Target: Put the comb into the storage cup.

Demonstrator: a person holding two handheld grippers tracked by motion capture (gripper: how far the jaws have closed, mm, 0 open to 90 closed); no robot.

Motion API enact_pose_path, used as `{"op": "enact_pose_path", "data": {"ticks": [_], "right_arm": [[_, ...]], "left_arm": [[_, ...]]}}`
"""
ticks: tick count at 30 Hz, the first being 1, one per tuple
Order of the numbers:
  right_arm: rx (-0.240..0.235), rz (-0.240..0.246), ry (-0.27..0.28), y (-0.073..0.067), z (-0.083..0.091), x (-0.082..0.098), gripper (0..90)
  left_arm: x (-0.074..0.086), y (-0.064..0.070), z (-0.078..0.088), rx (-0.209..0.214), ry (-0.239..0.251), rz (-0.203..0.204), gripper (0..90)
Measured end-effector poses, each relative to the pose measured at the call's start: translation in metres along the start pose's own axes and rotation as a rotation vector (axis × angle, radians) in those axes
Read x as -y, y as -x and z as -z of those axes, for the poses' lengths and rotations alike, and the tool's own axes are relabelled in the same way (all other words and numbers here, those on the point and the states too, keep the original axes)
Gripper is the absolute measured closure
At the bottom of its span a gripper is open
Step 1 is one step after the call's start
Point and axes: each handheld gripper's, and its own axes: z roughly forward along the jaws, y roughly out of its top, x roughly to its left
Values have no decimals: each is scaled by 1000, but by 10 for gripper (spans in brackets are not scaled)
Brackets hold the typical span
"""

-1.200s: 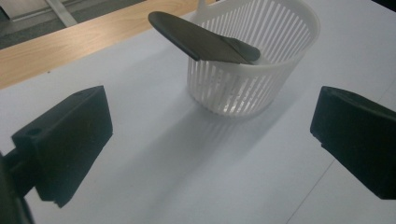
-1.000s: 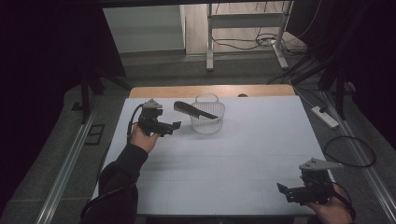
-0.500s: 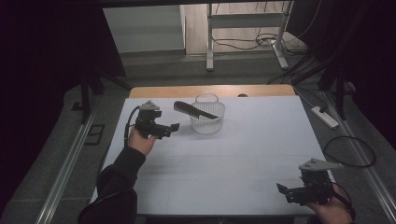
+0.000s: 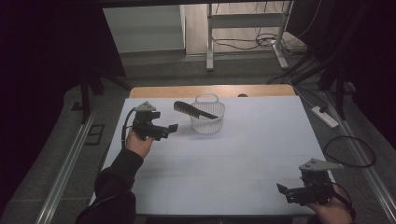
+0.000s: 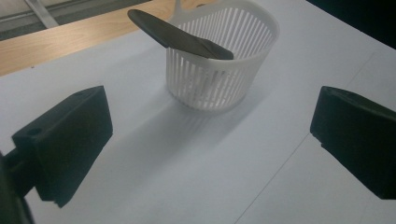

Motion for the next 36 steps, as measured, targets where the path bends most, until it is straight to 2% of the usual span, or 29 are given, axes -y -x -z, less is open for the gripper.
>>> {"op": "enact_pose_path", "data": {"ticks": [7, 11, 22, 25, 31, 36], "right_arm": [[-1, 1, 1, 0, 0, 0, 0], [-1, 2, 2, 0, 0, 0, 0], [-6, 3, 1, 0, -1, -1, 0], [-6, 4, 1, -1, -1, -1, 0], [-7, 5, -1, -1, -1, -1, 0], [-7, 5, -2, -1, -1, -2, 0]], "left_arm": [[2, 1, 3, 17, 8, 2, 0], [4, 3, 6, 8, 14, -24, 0], [12, 3, 15, 14, 24, 8, 1], [15, 4, 17, 30, 28, 15, 0], [16, 10, 21, 17, 23, -8, 0], [18, 12, 26, 17, 31, -10, 0]]}}
